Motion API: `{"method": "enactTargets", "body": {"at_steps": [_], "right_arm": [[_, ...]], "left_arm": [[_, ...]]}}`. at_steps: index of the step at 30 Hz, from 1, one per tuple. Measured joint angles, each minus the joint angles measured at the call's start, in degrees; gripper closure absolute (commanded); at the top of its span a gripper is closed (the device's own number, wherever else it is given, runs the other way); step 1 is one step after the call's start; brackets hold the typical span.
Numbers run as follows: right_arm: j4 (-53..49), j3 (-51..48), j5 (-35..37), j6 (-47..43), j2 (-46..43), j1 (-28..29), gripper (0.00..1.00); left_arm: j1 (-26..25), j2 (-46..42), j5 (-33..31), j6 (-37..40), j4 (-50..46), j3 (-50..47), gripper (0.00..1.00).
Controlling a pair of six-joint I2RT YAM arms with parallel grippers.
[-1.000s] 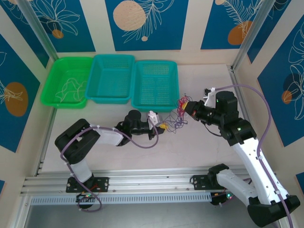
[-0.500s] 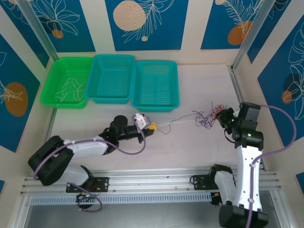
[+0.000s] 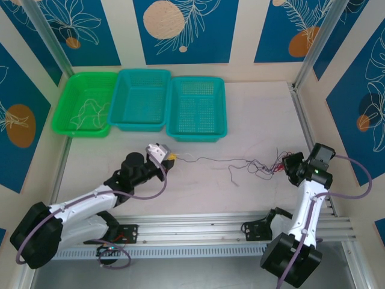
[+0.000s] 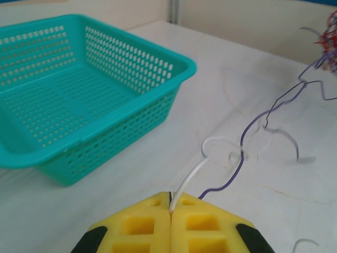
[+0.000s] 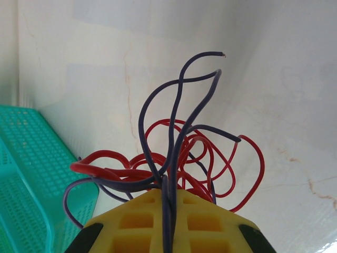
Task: Untangle the cables
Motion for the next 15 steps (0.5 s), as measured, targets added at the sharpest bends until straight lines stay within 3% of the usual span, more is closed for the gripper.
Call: {"method": "enactTargets", "body": {"at_steps": [7, 12, 15], "right_arm": [[1.95, -0.15, -0.02, 0.42, -1.22, -4.83, 1.0], [5.53, -2.91, -3.52, 0.42, 0.63, -4.07, 1.0], [6.1, -5.75, -4.7, 0.42, 1.25, -3.5, 1.0]], "left_arm": [[1.6, -1.05, -3.1, -2.75, -2.58, -2.16, 0.92], [2.1, -0.87, -3.5, -3.76, -2.78, -2.38, 0.86], [2.32, -0.55, -3.52, -4.33, -2.82, -2.38, 0.76]]}}
